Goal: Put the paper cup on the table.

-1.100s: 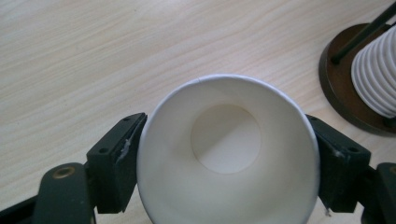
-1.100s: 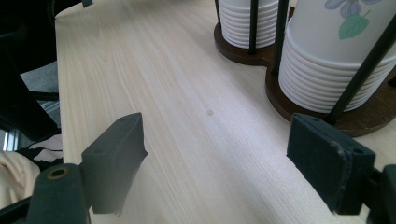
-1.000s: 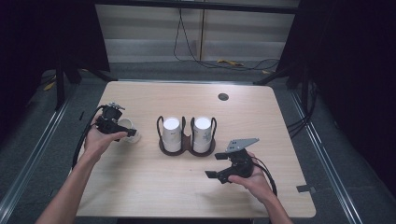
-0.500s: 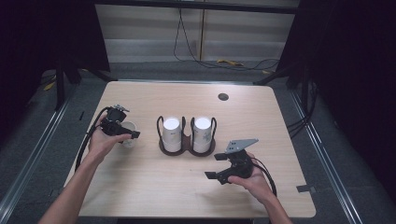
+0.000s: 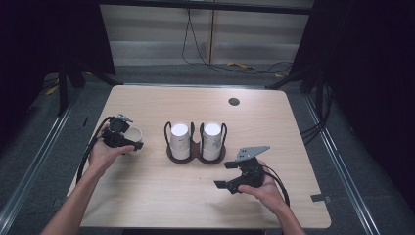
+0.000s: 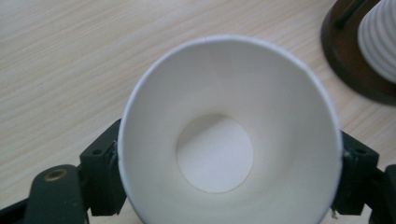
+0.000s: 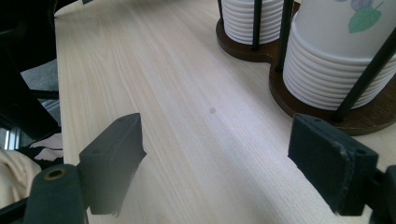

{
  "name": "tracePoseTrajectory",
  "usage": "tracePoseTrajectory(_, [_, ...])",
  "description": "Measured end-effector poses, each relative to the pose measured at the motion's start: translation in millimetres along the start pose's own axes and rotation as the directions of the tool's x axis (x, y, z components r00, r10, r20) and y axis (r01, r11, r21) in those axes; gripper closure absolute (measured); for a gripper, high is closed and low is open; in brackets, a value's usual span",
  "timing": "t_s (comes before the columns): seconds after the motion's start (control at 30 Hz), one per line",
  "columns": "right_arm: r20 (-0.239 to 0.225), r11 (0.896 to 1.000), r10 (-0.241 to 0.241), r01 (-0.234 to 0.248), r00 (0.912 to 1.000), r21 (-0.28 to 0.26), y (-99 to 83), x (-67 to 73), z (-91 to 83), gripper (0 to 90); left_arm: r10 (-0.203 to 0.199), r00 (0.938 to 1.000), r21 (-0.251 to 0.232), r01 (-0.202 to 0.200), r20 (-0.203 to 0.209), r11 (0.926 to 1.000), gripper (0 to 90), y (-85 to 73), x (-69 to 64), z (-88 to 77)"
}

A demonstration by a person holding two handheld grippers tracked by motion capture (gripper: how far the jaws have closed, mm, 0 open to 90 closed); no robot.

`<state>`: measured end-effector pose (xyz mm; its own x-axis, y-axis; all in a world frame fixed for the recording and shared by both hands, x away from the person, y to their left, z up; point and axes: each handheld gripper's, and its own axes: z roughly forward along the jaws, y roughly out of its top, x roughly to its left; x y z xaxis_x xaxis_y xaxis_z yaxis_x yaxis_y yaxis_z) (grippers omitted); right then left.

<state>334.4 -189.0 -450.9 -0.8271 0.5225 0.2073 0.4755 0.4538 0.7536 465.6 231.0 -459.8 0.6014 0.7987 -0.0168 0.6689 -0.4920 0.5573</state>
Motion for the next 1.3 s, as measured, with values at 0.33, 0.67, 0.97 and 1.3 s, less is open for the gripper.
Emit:
tracePoseTrajectory(0.33, [0.006, 1.000, 0.004, -0.004, 1.0000, -0.005, -0.1, -0.5, -1.9, 18.1, -0.026, 0.9991, -0.025, 0.027, 0.033, 0.9993, 18.5, -16.6, 0.8, -1.7])
tracePoseTrajectory(0.67, [0.015, 1.000, 0.010, -0.010, 0.9998, -0.012, -0.9, -2.0, -3.4, 18.0, -0.006, 0.9989, -0.068, 0.009, 0.046, 0.9976, 18.1, -42.7, -5.0, -10.4])
tracePoseTrajectory(0.97, [0.039, 0.999, 0.019, -0.018, 0.9991, -0.028, -1.6, -2.0, -6.2, 18.0, -0.005, 0.9965, -0.178, 0.020, 0.084, 0.9839, 16.3, -61.8, -15.6, -27.2])
tracePoseTrajectory(1.3, [0.122, 0.997, 0.035, -0.026, 0.9919, -0.074, -2.7, -1.3, -12.2, 18.0, 0.013, 0.9933, -0.271, 0.019, 0.115, 0.9625, 16.1, -87.1, -43.1, -39.8])
